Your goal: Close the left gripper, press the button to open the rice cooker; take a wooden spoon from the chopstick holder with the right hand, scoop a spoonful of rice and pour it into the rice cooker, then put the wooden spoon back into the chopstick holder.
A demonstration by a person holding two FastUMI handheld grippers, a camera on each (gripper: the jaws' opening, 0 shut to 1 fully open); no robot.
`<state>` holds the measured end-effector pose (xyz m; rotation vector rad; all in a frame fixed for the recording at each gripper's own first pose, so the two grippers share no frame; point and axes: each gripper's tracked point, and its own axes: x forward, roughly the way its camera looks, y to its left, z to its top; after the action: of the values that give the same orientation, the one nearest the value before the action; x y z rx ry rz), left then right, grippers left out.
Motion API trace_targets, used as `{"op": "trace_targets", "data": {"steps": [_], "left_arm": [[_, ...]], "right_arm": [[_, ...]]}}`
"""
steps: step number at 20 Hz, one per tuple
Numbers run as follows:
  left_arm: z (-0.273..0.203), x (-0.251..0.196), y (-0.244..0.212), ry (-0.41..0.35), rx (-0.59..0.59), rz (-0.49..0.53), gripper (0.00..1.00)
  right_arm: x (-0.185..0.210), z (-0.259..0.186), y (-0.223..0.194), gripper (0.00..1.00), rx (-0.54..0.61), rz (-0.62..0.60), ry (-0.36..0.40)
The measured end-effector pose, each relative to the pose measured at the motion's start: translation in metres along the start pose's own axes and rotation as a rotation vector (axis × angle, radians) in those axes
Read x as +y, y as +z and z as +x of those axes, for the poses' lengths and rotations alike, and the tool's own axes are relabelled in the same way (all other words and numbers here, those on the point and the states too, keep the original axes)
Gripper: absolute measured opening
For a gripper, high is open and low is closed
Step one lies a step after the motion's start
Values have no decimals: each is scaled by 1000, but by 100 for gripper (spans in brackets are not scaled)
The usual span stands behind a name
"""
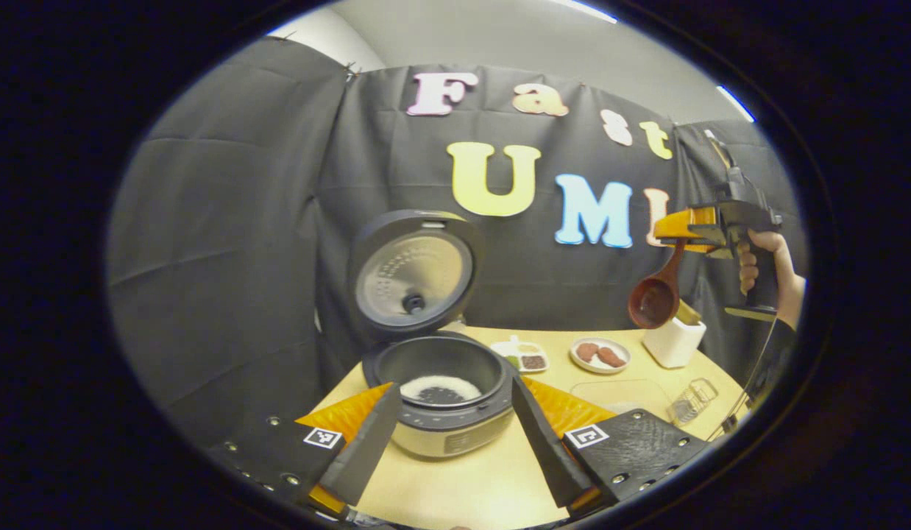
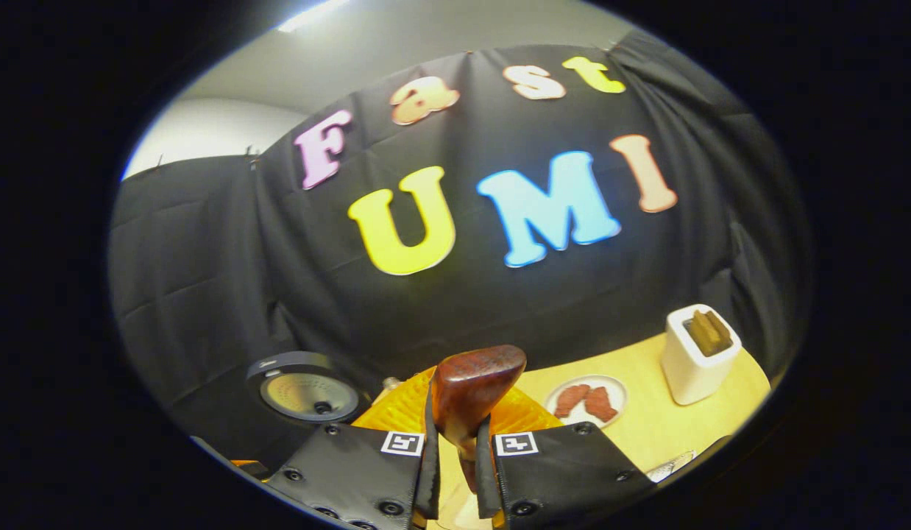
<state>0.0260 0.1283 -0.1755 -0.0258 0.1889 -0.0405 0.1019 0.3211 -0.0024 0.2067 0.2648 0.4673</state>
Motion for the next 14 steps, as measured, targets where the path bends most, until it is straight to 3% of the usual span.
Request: {"op": "trace_targets", "data": {"steps": [4,7,11,14], "left_arm": [[19,-46,-1,-92,18,8,92],[27,-79,0,-135,39,27,92],[36,-120,4,-169,77,26,92],[34,-145,17,-170,77,5,94]], "right_arm": [[-102,-46,-10,21,-23,142,-203],[-167,-73,-20,21,-32,247,-311],[-238,-97,-51,21,30,305,-418],[-268,-100,-85,21,99,351,-452]]}}
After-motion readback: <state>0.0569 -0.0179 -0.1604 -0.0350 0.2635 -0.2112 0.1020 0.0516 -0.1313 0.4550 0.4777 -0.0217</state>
